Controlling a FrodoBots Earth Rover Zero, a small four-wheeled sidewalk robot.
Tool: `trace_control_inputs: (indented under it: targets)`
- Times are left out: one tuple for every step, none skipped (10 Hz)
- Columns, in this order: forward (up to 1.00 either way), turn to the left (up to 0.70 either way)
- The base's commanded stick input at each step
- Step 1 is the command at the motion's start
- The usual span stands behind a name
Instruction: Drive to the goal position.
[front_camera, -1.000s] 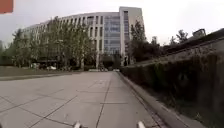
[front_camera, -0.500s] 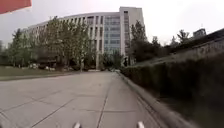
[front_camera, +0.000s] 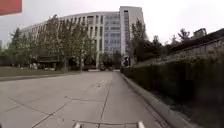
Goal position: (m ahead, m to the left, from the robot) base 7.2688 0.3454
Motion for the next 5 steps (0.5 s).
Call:
trace_control_inputs:
  targets:
    - [0.7,0.0]
    - [0.7,0.0]
    - [0.7,0.0]
    - [0.7,0.0]
    - [0.7,0.0]
